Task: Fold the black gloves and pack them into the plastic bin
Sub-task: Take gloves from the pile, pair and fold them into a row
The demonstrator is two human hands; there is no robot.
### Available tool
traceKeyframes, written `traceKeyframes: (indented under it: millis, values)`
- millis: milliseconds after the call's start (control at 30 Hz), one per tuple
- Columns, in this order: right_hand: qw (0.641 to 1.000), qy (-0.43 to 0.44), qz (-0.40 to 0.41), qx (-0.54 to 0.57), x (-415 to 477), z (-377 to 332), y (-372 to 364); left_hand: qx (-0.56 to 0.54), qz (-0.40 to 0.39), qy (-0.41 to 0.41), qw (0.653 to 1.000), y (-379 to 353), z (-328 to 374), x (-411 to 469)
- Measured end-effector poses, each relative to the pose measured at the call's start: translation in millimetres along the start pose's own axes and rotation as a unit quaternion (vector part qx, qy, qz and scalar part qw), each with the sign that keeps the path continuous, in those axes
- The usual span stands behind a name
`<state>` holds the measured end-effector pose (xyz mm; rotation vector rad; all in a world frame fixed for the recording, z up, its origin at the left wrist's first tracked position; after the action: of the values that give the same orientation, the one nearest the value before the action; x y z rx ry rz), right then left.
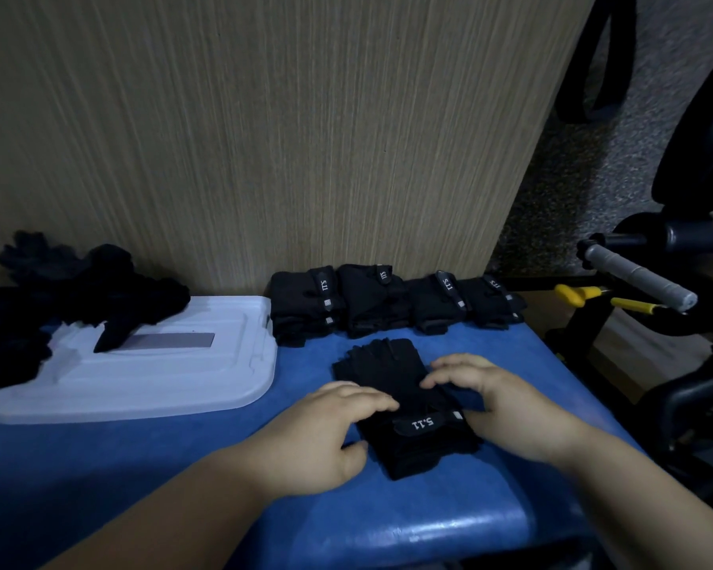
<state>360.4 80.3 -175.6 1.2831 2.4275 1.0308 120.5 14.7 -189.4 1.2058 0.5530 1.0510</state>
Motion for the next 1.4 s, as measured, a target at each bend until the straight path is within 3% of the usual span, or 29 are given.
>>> traceKeyframes:
  millis: [200,333,433,533,733,933,1100,1200,1400]
  values:
    - [1.0,0.001,-0.024,-0.005,-1,-3,0,-0.005,-0.043,0.008,0.999,0,-3,3]
    - [0.999,0.0,-0.026,0.025,-2,-6,-1,-0.009,-0.015,0.02,1.0,1,-3,5]
    - [0.998,0.017,0.008,0.055,0,-6,-4,-0.096,0.022,0.087,0.991,-1,-4,6]
    - [0.994,0.02,0.028,0.107,1,-7,-6,-0.226,0.065,0.154,0.96,2,-3,8]
    - [0.975,-0.031,-0.017,0.218,-1,-17,-12,-0.22,0.09,0.22,0.946,6,1,11]
    - [0.954,-0.083,0.101,0.271,7,-22,-26,-0.229,0.078,0.246,0.939,6,7,13]
    - [0.938,-0.125,0.128,0.297,11,-21,-32,-0.22,0.077,0.262,0.936,4,6,15]
    - [0.941,-0.145,0.154,0.265,13,-17,-36,-0.201,0.073,0.269,0.939,4,10,16]
    - [0.959,-0.195,0.199,0.058,11,-28,-33,-0.105,0.057,0.263,0.957,-1,13,18]
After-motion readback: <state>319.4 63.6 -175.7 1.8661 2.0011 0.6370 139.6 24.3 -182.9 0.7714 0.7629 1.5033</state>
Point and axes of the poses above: each hand's wrist, its own x-axis towards the middle knuckle, its own y-axis out of the back of the hand, z = x × y, the point moved 1 cm from there along x, towards the middle knuckle, and after that the axes turned 13 degrees about x, right-handed, at the moved point
